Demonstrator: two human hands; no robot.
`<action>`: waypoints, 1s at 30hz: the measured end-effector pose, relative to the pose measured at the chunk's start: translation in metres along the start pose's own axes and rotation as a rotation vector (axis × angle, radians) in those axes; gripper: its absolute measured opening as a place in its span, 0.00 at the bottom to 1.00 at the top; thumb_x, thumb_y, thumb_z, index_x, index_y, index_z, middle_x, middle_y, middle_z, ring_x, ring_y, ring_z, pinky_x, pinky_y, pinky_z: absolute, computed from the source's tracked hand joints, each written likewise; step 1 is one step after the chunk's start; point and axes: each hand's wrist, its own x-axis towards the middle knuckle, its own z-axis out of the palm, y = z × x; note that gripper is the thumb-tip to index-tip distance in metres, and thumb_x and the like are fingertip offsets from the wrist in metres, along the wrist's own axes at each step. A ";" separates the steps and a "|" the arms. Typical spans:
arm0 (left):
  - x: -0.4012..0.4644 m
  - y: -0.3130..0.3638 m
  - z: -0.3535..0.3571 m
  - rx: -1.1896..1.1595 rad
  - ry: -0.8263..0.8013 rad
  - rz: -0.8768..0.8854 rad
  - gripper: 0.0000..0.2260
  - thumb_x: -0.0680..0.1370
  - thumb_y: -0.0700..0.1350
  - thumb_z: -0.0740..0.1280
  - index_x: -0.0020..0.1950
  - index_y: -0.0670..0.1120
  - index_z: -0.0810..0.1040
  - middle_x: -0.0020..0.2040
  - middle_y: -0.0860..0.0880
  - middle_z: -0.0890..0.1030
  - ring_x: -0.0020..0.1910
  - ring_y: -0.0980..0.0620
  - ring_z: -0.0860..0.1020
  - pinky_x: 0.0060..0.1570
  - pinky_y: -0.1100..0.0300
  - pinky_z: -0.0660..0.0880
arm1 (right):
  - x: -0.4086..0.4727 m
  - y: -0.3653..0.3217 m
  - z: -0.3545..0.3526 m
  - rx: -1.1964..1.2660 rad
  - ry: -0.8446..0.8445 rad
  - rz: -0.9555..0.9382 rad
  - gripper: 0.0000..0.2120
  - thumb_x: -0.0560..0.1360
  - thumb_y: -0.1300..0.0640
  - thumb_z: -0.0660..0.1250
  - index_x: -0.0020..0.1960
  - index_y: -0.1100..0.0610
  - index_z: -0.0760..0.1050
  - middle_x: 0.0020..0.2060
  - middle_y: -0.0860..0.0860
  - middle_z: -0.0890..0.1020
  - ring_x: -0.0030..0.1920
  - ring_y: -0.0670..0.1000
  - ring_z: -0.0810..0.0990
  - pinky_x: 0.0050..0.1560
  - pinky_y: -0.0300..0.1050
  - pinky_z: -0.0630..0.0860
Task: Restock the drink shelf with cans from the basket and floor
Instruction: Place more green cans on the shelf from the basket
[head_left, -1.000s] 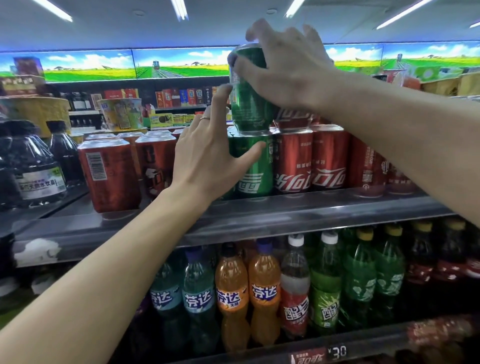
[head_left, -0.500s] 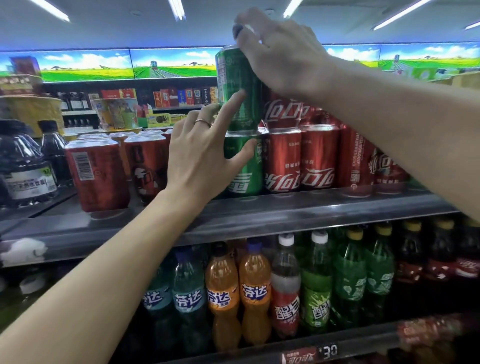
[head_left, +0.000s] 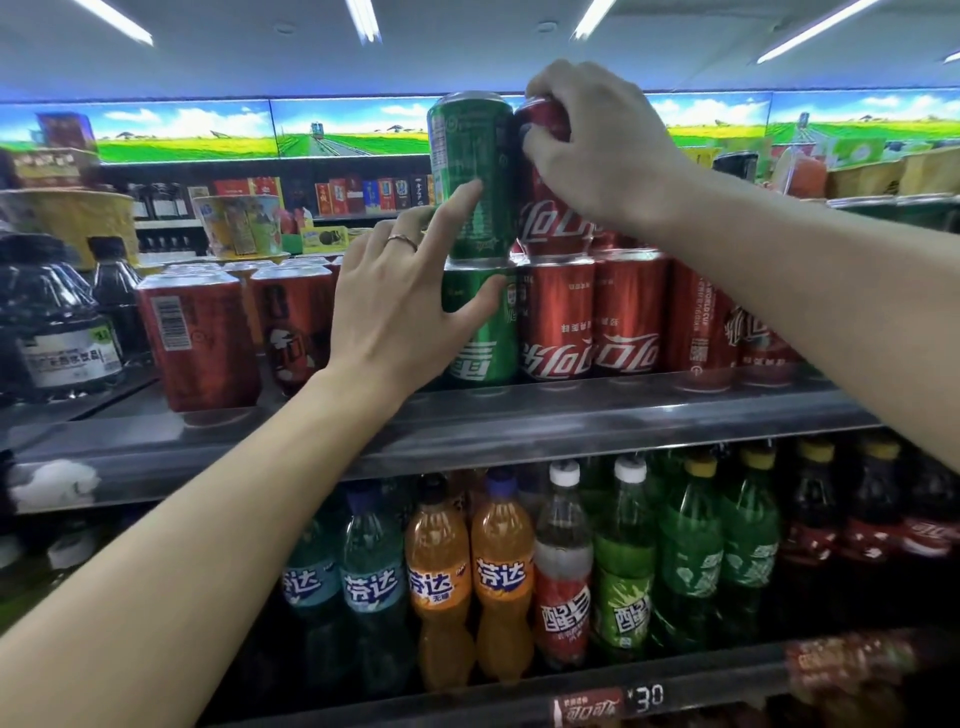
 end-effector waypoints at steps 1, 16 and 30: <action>0.000 -0.001 -0.001 -0.002 -0.009 0.002 0.32 0.81 0.66 0.62 0.81 0.57 0.58 0.69 0.44 0.79 0.66 0.41 0.78 0.66 0.44 0.71 | -0.001 -0.001 0.000 0.006 -0.003 -0.004 0.20 0.82 0.51 0.60 0.71 0.55 0.72 0.65 0.55 0.77 0.65 0.57 0.74 0.64 0.54 0.72; -0.014 -0.039 -0.063 0.099 -0.045 0.037 0.26 0.83 0.57 0.60 0.79 0.48 0.63 0.62 0.39 0.79 0.59 0.39 0.78 0.64 0.42 0.71 | -0.054 -0.064 0.032 0.071 0.414 -0.412 0.17 0.76 0.58 0.60 0.61 0.63 0.76 0.56 0.56 0.81 0.55 0.56 0.79 0.57 0.52 0.76; -0.052 -0.152 -0.118 -0.313 -0.361 -0.603 0.33 0.72 0.61 0.79 0.66 0.44 0.69 0.53 0.50 0.79 0.50 0.53 0.79 0.46 0.61 0.74 | -0.078 -0.168 0.101 0.055 -0.281 -0.266 0.23 0.80 0.61 0.63 0.74 0.53 0.67 0.59 0.59 0.72 0.55 0.64 0.77 0.58 0.59 0.76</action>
